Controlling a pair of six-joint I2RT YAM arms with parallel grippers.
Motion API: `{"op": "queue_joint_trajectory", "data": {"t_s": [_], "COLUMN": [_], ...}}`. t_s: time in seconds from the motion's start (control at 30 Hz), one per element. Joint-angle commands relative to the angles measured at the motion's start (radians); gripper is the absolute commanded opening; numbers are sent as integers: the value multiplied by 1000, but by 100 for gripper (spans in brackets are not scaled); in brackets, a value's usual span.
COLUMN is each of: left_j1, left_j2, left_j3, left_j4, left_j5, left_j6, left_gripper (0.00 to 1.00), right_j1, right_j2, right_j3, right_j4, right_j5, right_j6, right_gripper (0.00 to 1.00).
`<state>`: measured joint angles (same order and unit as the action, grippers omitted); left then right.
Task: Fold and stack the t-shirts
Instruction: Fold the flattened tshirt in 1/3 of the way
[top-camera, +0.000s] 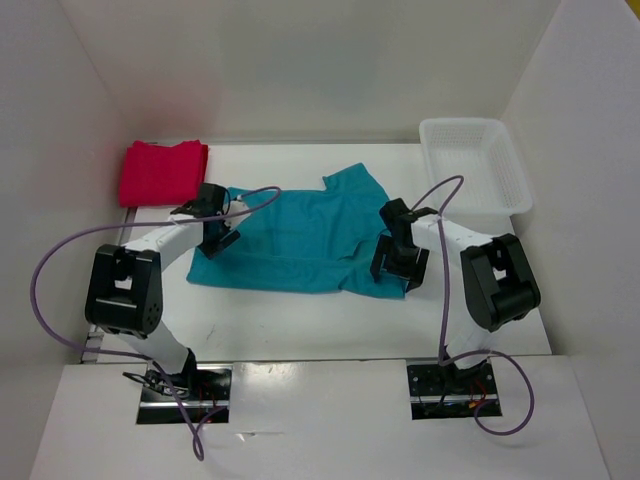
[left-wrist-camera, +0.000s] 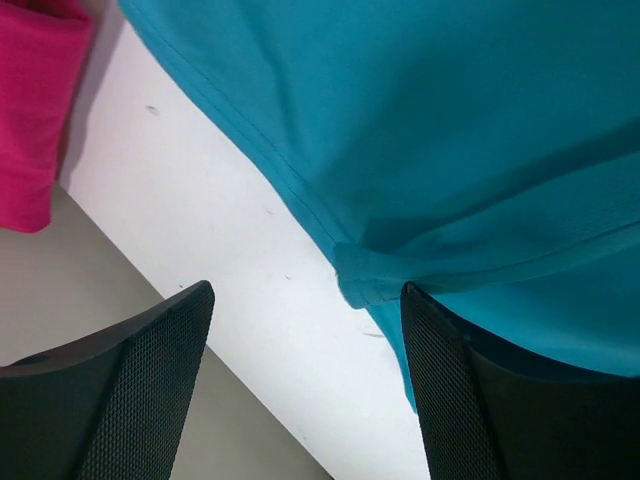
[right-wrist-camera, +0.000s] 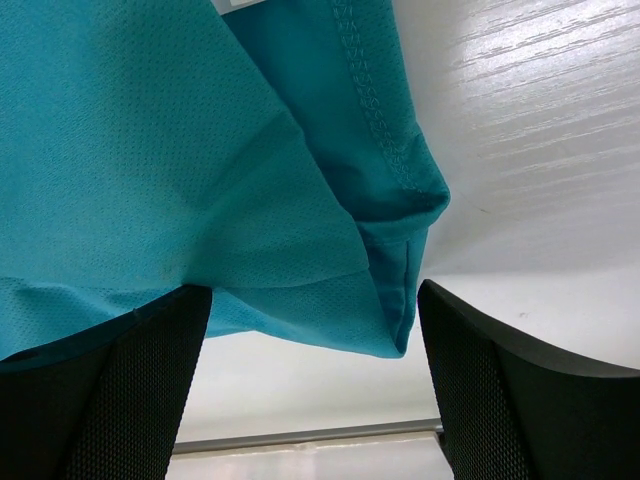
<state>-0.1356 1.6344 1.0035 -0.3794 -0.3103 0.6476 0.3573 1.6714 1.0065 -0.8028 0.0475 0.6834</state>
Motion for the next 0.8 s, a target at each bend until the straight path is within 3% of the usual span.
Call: {"op": "queue_joint_trajectory", "data": {"t_s": [0.0, 0.1, 0.17, 0.2, 0.3, 0.43, 0.6, 0.77], "left_j1": [28, 82, 123, 170, 237, 237, 246, 266], "left_j2": [48, 117, 143, 125, -20, -116, -116, -105], "left_j3": [49, 98, 177, 254, 276, 195, -63, -74], "left_j4": [48, 88, -6, -50, -171, -332, -291, -253], "left_j5": [-25, -62, -31, 76, 328, 442, 378, 338], "left_j6": [-3, -23, -74, -119, -131, -131, -209, -281], "left_gripper": [82, 84, 84, 84, 88, 93, 94, 94], "right_j1": [-8, -8, -18, -18, -33, -98, -98, -98], "right_j2": [8, -1, -28, -41, -133, -298, -289, -240], "right_j3": [-3, -3, -3, 6, 6, -58, -120, -164], "right_j4": [30, 30, 19, 5, -18, -15, 20, 60], "right_j5": [5, 5, 15, 31, 49, 11, -64, -83], "right_j6": [2, 2, 2, 16, 47, 120, 139, 139], "right_gripper": [88, 88, 88, 88, 88, 88, 88, 90]}}
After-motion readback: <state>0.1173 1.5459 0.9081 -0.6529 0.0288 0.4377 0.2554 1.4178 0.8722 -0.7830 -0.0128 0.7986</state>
